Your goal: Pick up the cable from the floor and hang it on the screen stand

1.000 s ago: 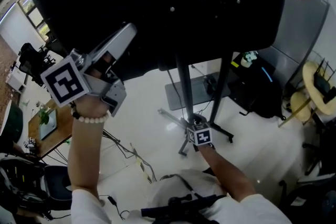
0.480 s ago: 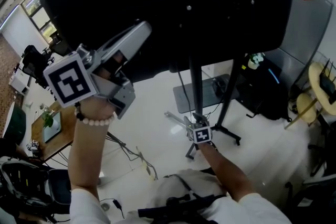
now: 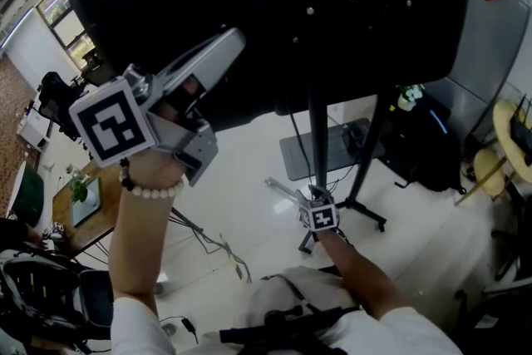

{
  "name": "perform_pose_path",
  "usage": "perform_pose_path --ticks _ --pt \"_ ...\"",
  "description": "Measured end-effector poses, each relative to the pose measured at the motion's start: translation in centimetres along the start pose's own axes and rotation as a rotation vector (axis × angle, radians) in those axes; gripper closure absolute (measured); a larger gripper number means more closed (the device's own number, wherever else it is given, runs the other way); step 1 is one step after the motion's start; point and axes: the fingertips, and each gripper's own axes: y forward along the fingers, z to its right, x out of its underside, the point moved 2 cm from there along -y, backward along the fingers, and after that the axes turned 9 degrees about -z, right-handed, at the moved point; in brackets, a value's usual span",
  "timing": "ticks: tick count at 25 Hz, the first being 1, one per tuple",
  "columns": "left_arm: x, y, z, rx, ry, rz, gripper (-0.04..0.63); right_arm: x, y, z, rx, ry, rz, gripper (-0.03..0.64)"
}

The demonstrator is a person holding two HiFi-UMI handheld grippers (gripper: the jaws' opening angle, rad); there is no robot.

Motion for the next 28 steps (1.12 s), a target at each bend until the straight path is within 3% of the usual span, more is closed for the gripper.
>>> perform_pose_path --ticks 3,10,16,20,24,28 --pt "-0.1 0.1 0.2 0.008 0.008 -0.003 0.58 0.6 -0.5 0.3 0.028 -0.01 0.003 0.606" --pt "-0.2 -0.3 -0.3 -0.037 0.013 0.026 0.58 1.7 -2.1 0.3 -0.036 -0.077 0.0 0.613" --pt "-1.7 -2.9 -3.9 -0.192 0.029 0.067 0.58 2.4 -7.6 2.8 -0.198 -0.027 0.029 0.612" --pt "-1.3 -5.9 -6.1 -0.331 0.053 0.101 0.58 1.9 -12.9 5.9 -0.251 0.03 0.049 0.612" --pt "2.2 -6.3 -7.1 -0.422 0.047 0.044 0.581 -2.3 -19.1 6.8 -0.308 0.078 0.09 0.612" --pt "7.2 -7.1 -7.6 -0.52 0.077 -0.028 0.581 -8.5 -25.4 6.6 -0.28 -0.04 0.102 0.612"
